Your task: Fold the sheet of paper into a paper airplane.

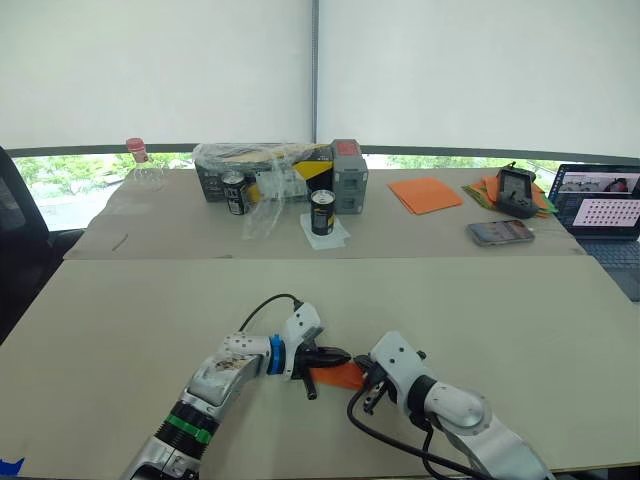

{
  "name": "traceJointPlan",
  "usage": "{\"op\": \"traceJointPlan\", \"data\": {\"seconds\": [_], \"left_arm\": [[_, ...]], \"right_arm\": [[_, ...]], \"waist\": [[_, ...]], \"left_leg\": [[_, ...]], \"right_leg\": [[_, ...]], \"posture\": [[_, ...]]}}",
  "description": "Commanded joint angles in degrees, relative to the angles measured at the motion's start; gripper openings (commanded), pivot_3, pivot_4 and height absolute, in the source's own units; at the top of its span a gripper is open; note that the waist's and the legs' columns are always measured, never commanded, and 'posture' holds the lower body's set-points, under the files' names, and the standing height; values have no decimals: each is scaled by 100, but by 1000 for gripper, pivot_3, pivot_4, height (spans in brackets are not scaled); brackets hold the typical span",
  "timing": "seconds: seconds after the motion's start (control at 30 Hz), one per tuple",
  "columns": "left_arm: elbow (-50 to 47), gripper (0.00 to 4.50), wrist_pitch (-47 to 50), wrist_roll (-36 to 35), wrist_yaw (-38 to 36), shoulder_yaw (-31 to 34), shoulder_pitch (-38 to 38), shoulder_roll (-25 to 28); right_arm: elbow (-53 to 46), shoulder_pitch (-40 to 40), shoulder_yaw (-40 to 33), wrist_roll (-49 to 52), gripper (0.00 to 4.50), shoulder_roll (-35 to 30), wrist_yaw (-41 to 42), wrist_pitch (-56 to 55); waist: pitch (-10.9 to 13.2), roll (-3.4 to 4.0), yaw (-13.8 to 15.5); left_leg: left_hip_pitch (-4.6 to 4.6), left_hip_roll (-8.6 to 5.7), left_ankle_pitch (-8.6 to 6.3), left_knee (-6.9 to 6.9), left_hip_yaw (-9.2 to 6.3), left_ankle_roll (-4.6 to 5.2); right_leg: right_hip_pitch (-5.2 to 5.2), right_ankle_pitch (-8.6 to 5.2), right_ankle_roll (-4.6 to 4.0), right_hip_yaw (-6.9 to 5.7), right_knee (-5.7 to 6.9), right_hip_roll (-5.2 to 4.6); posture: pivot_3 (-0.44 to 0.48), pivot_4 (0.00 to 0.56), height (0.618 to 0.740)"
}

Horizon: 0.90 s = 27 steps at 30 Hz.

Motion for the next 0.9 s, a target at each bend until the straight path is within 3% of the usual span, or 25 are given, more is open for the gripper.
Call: {"op": "traceJointPlan", "data": {"seconds": [0.03,0.33,0.6,0.9], "left_arm": [[183,0,35,192,45,-128,160,118],[234,0,36,191,64,-193,155,118],[99,0,261,336,165,-334,110,281],[-412,0,798,535,788,-277,439,692]], "right_arm": [[-595,-34,-361,485,39,52,248,91],[-412,362,-95,624,39,4,463,349],[-85,23,108,609,39,-67,509,754],[104,-152,240,711,39,-146,457,1529]], "waist": [[3,6,-12],[4,6,-10],[4,6,-15],[-4,1,-65]], "left_leg": [[0,1,0,0,0,0],[0,1,0,-2,0,0],[2,4,0,-2,0,0],[10,16,-1,-4,-2,-1]], "right_leg": [[-1,0,0,0,1,1],[-2,1,-2,1,1,0],[-1,1,-3,0,2,5],[1,3,-7,0,5,15]], "posture": [[0,150,739],[0,150,739],[0,150,739],[0,150,739]]}}
